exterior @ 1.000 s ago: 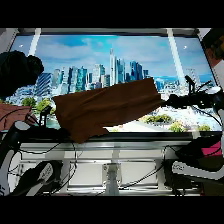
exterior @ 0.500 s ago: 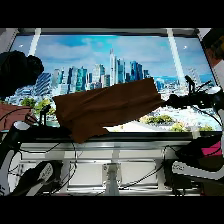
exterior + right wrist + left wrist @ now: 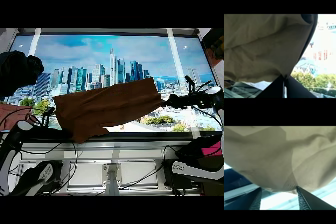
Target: Fold the clothes and pants, and hang the long-sleeved shirts on hangers.
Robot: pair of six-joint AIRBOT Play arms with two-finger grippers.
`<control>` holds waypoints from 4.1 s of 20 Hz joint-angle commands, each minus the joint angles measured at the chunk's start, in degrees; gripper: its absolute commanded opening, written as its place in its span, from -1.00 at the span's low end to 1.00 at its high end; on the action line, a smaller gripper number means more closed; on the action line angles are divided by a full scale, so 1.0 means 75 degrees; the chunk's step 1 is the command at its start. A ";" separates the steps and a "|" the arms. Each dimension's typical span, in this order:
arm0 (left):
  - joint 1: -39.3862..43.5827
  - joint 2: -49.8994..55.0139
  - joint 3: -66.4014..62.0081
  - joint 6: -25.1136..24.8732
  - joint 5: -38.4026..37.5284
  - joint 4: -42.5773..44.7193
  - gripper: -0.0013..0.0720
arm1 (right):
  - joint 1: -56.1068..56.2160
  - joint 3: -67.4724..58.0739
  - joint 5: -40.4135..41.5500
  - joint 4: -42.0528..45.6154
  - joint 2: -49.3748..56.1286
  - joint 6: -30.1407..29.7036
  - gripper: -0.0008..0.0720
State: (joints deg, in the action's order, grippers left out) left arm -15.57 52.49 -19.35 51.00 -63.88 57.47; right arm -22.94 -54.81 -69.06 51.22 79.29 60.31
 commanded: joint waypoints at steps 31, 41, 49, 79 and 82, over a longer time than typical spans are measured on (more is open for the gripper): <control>-0.2194 0.0221 -0.3695 -0.0289 -0.1489 -0.1842 -0.92 | 0.1113 0.0000 0.4456 -0.3177 -0.1609 0.0055 -0.95; -0.2189 0.2398 -0.3503 -0.0297 0.0038 -0.2804 -0.92 | 0.2468 0.0015 0.6438 -0.2186 -0.0032 0.0901 -0.95; -0.1632 0.2920 -0.3509 -0.1265 0.1457 -0.3127 -0.92 | 0.2468 0.0015 0.6446 -0.2139 0.0356 0.1096 -0.95; -0.1970 0.3587 -0.3669 -0.0111 0.0341 -0.0629 0.97 | 0.2471 -0.0009 0.5662 -0.1370 -0.0105 0.1032 0.74; -0.1970 0.3914 -0.3675 -0.0119 0.0338 -0.1125 0.97 | 0.2471 -0.0009 0.5485 -0.1364 -0.0108 0.1000 0.72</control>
State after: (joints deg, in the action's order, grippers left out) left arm -30.33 79.50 -46.85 50.17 -61.12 52.12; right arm -4.43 -54.85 -26.89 40.93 78.52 68.03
